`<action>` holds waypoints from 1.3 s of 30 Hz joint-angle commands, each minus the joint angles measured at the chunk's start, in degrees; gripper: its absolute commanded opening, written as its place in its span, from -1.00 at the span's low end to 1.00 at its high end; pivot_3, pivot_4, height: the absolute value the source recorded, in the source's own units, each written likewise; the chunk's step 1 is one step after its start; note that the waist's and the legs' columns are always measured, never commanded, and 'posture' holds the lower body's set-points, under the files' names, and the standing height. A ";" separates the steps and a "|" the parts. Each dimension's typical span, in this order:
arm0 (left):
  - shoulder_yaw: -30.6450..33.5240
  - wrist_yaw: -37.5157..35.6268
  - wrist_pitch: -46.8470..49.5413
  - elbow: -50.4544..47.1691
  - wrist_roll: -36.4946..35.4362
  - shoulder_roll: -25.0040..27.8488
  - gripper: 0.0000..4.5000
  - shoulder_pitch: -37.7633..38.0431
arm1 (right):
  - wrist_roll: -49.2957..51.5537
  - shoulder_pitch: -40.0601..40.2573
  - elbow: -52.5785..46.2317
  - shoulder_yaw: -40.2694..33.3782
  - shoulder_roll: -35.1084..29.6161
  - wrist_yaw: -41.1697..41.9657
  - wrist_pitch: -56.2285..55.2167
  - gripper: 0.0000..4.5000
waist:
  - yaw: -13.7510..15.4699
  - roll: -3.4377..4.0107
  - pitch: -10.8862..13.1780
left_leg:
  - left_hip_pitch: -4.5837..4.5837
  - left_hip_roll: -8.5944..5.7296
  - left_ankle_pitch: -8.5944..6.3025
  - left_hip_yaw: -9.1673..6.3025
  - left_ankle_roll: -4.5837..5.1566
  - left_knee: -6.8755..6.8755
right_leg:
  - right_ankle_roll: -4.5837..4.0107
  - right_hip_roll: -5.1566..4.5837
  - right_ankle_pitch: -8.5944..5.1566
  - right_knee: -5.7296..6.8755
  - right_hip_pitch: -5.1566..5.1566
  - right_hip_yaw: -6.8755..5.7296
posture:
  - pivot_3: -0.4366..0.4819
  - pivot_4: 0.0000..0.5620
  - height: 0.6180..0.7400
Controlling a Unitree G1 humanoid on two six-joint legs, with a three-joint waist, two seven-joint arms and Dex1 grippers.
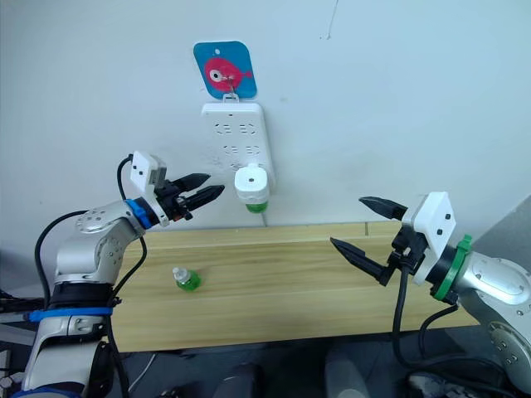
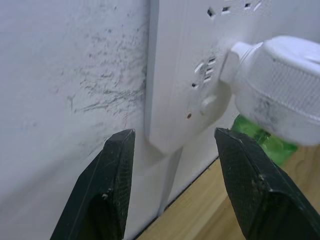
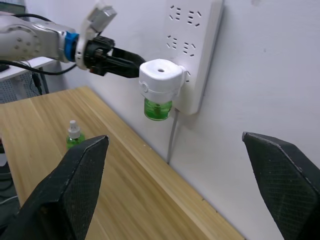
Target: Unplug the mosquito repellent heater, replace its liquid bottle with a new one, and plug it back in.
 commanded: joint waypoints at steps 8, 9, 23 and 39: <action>-0.86 -2.87 -4.02 6.79 1.63 -2.07 0.18 -8.15 | 1.02 -1.54 -2.20 0.02 0.99 -1.99 0.61 1.00 | -0.20 -0.02 0.04 | -0.04 0.00 0.00 0.00 0.00 0.00 | 0.03 0.00 -0.01 0.00 -0.04 -0.01 | -0.48 -0.36 0.75; -1.32 -3.36 -4.40 7.26 2.11 -2.17 0.18 -8.66 | 1.03 -1.63 -2.23 0.10 1.07 -2.12 0.65 1.00 | -0.26 -0.02 0.04 | -0.05 -0.01 0.00 0.00 0.00 0.00 | 0.02 0.00 -0.01 0.00 -0.04 -0.01 | -0.49 -0.36 0.75; -3.68 -11.32 -2.49 7.52 2.16 -2.60 0.18 -12.02 | 1.62 -2.06 -2.92 0.89 2.10 -3.33 1.55 1.00 | -0.86 -0.02 0.08 | -0.49 -0.01 0.01 -0.07 -0.01 0.05 | -0.02 0.01 0.04 0.03 -0.45 -0.07 | -0.51 -0.35 0.75; -2.83 -12.51 -0.26 5.64 1.04 -3.00 -0.20 -13.47 | 2.39 -5.69 -3.79 4.60 4.39 -7.28 3.13 1.00 | -1.11 -0.01 0.11 | -0.68 -0.06 0.01 -0.26 -0.01 0.06 | -0.01 -0.01 0.04 0.02 -0.51 -0.21 | -0.50 -0.35 0.75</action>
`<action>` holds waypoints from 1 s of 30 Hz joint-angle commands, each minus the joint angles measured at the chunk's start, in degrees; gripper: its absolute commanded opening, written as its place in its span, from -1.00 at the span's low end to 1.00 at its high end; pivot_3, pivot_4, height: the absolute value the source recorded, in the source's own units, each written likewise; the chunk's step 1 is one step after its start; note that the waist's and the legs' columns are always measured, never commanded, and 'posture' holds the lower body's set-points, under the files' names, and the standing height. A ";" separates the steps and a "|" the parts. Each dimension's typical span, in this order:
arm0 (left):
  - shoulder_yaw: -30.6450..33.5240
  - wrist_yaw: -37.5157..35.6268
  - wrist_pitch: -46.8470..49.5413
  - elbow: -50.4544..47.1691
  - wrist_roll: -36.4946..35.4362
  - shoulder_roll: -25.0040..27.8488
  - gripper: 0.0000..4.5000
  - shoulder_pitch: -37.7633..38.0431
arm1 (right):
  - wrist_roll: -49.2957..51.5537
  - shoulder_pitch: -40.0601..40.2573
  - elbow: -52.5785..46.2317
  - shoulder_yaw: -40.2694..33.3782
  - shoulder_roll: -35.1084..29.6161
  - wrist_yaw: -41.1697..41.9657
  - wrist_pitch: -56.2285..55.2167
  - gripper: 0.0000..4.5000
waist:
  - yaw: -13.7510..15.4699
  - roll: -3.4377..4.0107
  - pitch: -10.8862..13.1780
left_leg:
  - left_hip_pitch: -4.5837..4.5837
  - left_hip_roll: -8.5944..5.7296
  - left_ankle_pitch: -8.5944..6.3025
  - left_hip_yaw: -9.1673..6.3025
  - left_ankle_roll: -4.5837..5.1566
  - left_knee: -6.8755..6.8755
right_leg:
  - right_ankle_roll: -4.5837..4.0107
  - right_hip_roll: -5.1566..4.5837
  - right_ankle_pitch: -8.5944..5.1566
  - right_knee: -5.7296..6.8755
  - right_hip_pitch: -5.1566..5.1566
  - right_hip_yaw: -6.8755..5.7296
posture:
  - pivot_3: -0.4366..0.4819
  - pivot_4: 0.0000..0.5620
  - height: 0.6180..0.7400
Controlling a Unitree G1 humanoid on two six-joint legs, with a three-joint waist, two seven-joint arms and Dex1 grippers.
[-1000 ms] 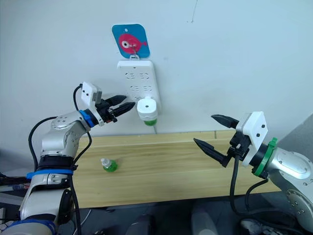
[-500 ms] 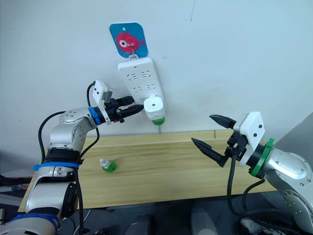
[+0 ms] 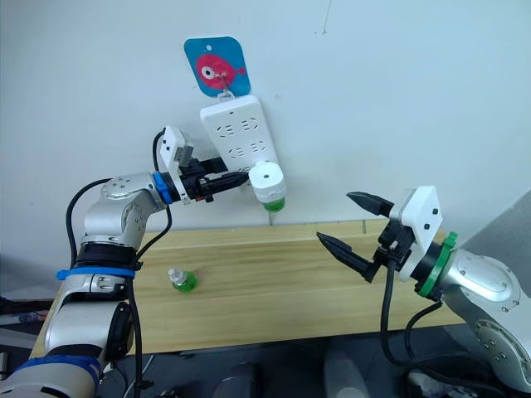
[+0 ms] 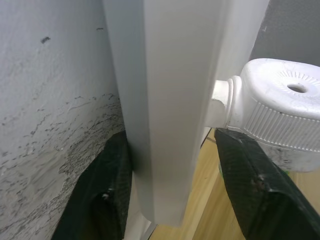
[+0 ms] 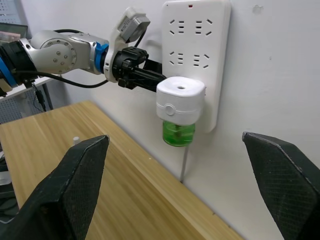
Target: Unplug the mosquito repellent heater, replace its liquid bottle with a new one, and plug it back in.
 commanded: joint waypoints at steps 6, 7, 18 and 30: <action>0.91 -0.77 1.41 -5.55 -2.05 -0.07 -0.42 -0.14 | -0.67 -4.65 -2.96 3.22 3.50 -9.55 3.91 1.00 | -0.02 0.04 0.05 | -0.02 -0.03 0.01 -0.07 -0.01 0.07 | 0.01 -0.01 0.01 0.04 0.00 -0.02 | -0.49 -0.34 0.75; 1.00 -0.41 1.65 -6.04 -2.05 -0.08 -0.42 0.07 | -2.92 -6.41 -2.80 5.31 5.27 -13.04 4.97 1.00 | -0.03 0.04 0.05 | -0.03 -0.03 0.01 -0.08 -0.01 0.07 | 0.01 -0.01 0.01 0.05 0.00 -0.02 | -0.49 -0.34 0.75; 0.92 1.37 3.06 -9.62 -1.77 -0.08 -0.42 1.88 | -14.65 -17.15 -0.07 19.72 21.21 -26.71 9.82 1.00 | -0.15 0.11 0.10 | -0.19 -0.08 0.02 -0.30 -0.03 0.05 | 0.00 -0.04 0.01 0.04 -0.07 -0.11 | -0.46 -0.32 0.75; 0.61 1.29 3.14 -10.06 -1.62 0.02 -0.42 1.80 | -27.09 -22.69 9.48 26.08 29.20 -29.70 11.27 1.00 | -0.19 0.16 0.13 | -0.19 -0.09 0.01 -0.37 -0.01 0.05 | -0.01 -0.04 0.02 0.07 -0.08 -0.16 | -0.44 -0.31 0.75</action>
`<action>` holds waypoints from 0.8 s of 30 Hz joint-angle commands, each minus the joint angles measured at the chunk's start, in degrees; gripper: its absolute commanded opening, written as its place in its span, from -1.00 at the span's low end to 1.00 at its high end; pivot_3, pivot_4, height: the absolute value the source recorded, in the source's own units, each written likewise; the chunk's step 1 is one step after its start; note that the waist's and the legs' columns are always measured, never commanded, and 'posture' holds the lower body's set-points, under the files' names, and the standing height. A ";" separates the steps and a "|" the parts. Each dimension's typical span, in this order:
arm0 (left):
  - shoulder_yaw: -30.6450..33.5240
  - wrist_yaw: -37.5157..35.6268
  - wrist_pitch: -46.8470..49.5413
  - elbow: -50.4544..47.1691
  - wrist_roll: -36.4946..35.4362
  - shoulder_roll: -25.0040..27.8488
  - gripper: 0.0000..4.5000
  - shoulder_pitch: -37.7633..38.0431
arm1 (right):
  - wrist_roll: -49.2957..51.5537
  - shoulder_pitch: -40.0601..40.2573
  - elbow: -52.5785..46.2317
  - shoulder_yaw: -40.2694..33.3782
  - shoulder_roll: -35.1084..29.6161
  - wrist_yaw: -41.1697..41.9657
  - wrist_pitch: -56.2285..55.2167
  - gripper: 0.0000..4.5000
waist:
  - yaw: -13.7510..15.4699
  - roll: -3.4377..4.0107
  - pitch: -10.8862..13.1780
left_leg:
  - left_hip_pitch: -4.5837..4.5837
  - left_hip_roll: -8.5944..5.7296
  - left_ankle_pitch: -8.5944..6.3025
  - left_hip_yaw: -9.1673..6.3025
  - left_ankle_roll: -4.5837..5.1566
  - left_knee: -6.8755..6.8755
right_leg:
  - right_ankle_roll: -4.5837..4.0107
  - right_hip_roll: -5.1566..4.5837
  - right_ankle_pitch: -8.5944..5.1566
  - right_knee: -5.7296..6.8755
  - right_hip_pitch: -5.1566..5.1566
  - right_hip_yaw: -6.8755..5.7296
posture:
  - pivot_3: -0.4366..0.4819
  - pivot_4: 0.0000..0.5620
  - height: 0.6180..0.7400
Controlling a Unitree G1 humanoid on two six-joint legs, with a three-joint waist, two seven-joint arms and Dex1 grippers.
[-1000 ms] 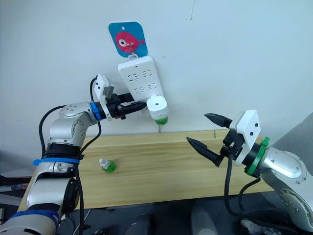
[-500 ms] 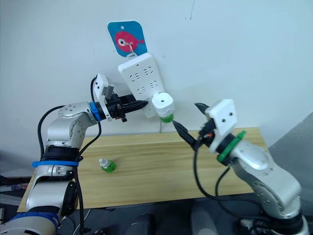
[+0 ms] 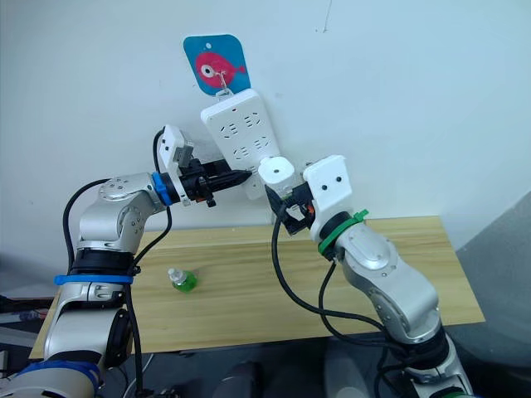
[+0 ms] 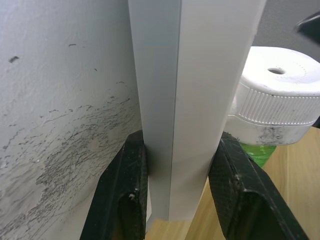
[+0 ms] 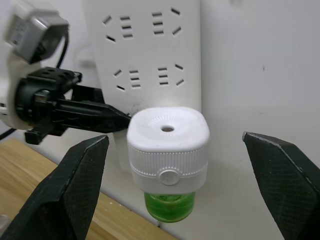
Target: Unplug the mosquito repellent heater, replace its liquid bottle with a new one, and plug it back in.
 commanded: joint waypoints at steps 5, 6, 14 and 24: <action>0.14 0.10 -0.48 -3.27 -0.71 0.08 -0.42 -0.54 | -4.03 -3.36 2.27 0.40 4.91 -0.56 1.55 1.00 | -0.01 0.02 0.01 | 0.01 0.00 0.00 -0.03 0.00 0.00 | 0.00 0.00 0.00 0.02 0.00 -0.01 | -0.44 -0.31 0.75; 0.15 0.10 -0.51 -3.25 -0.70 0.07 -0.42 -0.53 | -4.43 -3.74 2.73 0.44 5.43 -0.45 1.78 1.00 | -0.01 0.02 0.01 | 0.01 -0.01 0.00 -0.02 0.00 0.00 | 0.00 0.00 0.00 0.02 0.00 -0.01 | -0.44 -0.31 0.75; 0.06 0.09 -0.72 -3.24 -0.61 -0.02 -0.42 -0.36 | -6.10 -7.89 9.70 -0.55 10.40 0.94 1.91 1.00 | -0.06 0.04 0.02 | 0.01 -0.01 0.00 -0.03 0.00 0.00 | 0.00 0.00 0.00 0.02 -0.01 -0.01 | -0.44 -0.31 0.75; 0.27 0.73 -0.55 -3.34 -0.49 -0.03 -0.42 -0.26 | -6.86 -10.97 12.18 -2.29 12.49 2.66 2.48 0.49 | -0.06 0.06 0.04 | 0.01 -0.02 0.00 -0.04 0.00 -0.01 | 0.00 -0.02 0.00 0.02 -0.01 -0.02 | -0.42 -0.31 0.75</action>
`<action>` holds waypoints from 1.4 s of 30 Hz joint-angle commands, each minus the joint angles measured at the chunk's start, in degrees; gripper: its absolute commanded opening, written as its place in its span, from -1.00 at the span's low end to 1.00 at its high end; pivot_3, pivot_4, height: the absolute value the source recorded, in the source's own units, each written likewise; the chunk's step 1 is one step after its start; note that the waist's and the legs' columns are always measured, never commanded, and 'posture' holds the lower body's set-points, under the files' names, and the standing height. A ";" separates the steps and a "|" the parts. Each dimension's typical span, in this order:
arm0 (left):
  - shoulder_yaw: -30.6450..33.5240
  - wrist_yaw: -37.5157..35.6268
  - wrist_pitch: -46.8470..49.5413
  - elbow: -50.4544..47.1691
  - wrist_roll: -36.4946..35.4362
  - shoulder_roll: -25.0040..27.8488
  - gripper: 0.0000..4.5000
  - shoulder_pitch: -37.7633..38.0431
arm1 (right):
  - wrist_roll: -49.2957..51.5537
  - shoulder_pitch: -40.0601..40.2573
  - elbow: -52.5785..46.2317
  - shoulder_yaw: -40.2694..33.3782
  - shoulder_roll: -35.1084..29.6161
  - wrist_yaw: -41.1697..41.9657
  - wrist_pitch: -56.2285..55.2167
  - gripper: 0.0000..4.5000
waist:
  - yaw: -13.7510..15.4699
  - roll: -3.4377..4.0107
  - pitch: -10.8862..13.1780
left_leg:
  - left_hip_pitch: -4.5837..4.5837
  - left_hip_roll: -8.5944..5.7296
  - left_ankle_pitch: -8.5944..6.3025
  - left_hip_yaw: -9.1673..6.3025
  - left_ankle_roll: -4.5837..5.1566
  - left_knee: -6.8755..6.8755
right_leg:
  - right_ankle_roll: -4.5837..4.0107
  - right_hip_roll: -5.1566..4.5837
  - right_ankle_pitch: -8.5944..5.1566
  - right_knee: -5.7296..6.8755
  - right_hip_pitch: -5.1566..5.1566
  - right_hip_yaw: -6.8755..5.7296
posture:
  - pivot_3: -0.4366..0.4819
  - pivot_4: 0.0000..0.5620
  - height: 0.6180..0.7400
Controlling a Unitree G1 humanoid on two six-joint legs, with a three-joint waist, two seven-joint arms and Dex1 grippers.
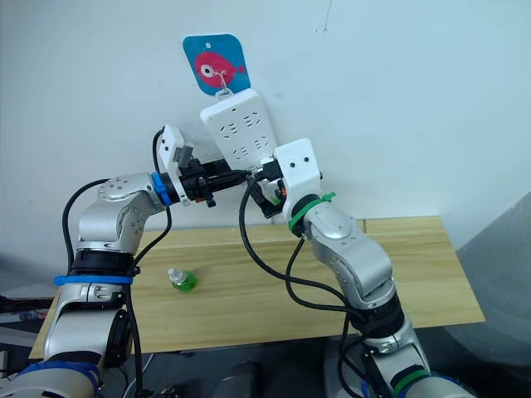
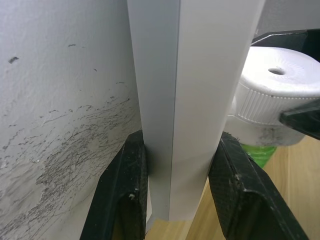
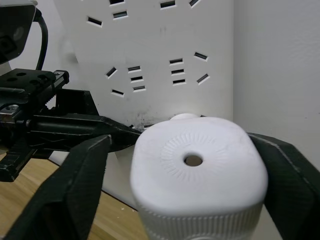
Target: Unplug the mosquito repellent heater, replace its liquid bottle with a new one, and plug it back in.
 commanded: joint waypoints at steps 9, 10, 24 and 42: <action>0.10 2.48 -2.16 -1.35 1.02 -0.15 -0.42 -0.93 | 0.03 -0.25 -8.53 -0.49 0.78 0.43 6.23 0.32 | 0.00 0.00 0.00 | -0.06 -0.03 0.00 -0.02 0.00 -0.04 | 0.00 -0.04 0.00 -0.02 -0.05 0.00 | -0.43 -0.32 0.75; -0.01 2.91 -2.84 -0.82 1.61 -0.11 -0.42 -1.03 | 0.28 0.07 -9.84 -0.62 0.60 0.51 7.48 0.32 | 0.00 0.00 0.00 | -0.12 -0.03 0.00 -0.04 -0.01 -0.05 | 0.00 -0.04 0.00 -0.02 -0.11 0.00 | -0.43 -0.32 0.75; -1.29 3.62 -9.09 2.36 4.24 1.32 -0.42 -0.19 | 5.48 2.34 -20.80 -9.68 -1.01 3.66 19.14 0.32 | -0.20 0.03 0.01 | -0.20 -0.05 0.12 -0.02 -0.12 0.04 | 0.04 0.01 0.14 0.07 -0.23 0.12 | -0.47 -0.33 0.75; 5.66 -0.49 -27.12 -17.01 1.74 13.48 0.99 19.89 | 16.95 1.68 -20.71 -33.01 12.02 -0.01 22.78 0.32 | -3.45 0.17 0.09 | -0.95 0.02 0.25 0.12 -0.36 -0.08 | -0.07 -0.04 0.10 0.76 -1.39 0.29 | -0.38 -0.35 0.75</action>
